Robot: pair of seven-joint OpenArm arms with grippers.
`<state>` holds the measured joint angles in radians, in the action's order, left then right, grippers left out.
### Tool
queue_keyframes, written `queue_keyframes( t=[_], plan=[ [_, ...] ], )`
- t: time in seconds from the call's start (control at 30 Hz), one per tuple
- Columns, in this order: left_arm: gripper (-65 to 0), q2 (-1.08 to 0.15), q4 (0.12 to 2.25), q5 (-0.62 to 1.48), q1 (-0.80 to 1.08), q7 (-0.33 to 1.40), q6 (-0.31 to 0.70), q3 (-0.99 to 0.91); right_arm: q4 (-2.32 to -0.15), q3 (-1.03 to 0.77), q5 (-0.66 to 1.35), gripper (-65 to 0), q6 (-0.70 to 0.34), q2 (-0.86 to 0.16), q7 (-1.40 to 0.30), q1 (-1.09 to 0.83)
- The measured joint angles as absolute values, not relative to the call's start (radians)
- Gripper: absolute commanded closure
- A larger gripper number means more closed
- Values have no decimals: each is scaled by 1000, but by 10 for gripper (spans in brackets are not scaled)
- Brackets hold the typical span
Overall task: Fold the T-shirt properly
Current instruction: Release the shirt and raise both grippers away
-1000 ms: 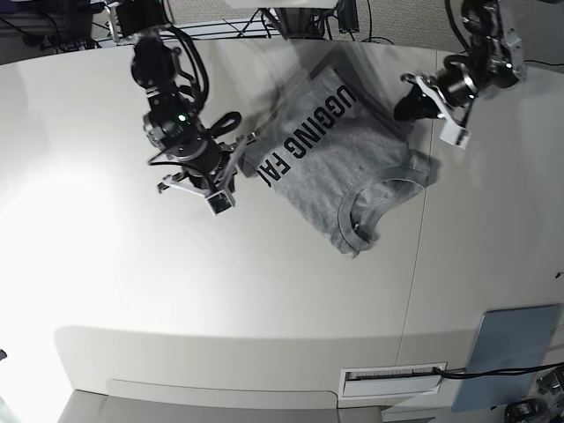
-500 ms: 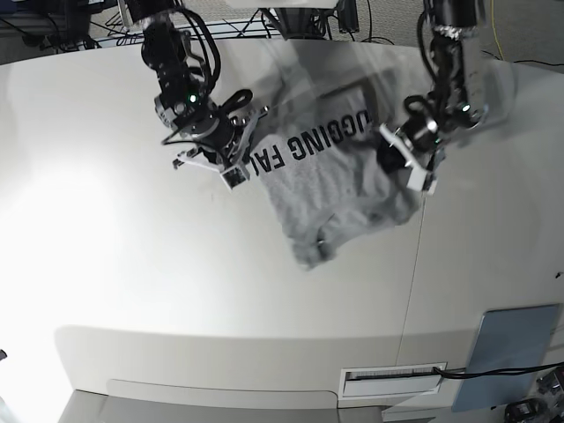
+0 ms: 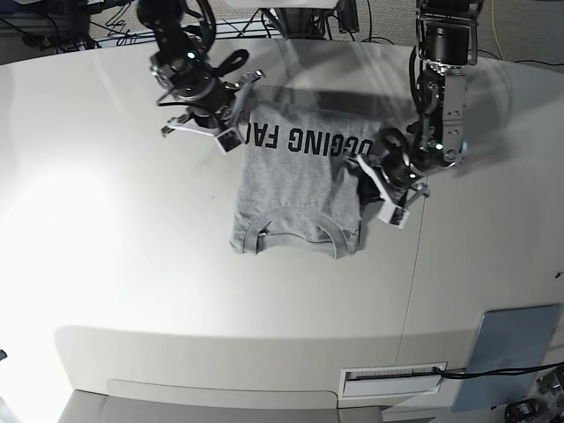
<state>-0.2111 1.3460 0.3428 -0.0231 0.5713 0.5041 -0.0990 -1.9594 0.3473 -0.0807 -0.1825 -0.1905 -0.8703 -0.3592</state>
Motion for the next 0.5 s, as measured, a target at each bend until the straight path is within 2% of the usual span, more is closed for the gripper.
queue_keyframes(
  t=[0.1, 0.17, 0.3, 0.5],
  plan=[
    [0, -211, 1381, 428, 5, 672, 598, -169, -2037, 346, -79, 0, -168, -236, -878, -378],
    [0, -210, 1417, 481, 36, 733, 620, -222, -2085, 336, -76, 0, -147, -259, -884, -392],
    [0, -212, 1522, 566, 98, 789, 622, -339, -2146, 242, -77, 0, -134, -277, -895, -432],
    [0, -211, 1748, 562, 294, 815, 618, -450, -2194, 67, -12, 0, -132, -277, -914, -549]
  ],
)
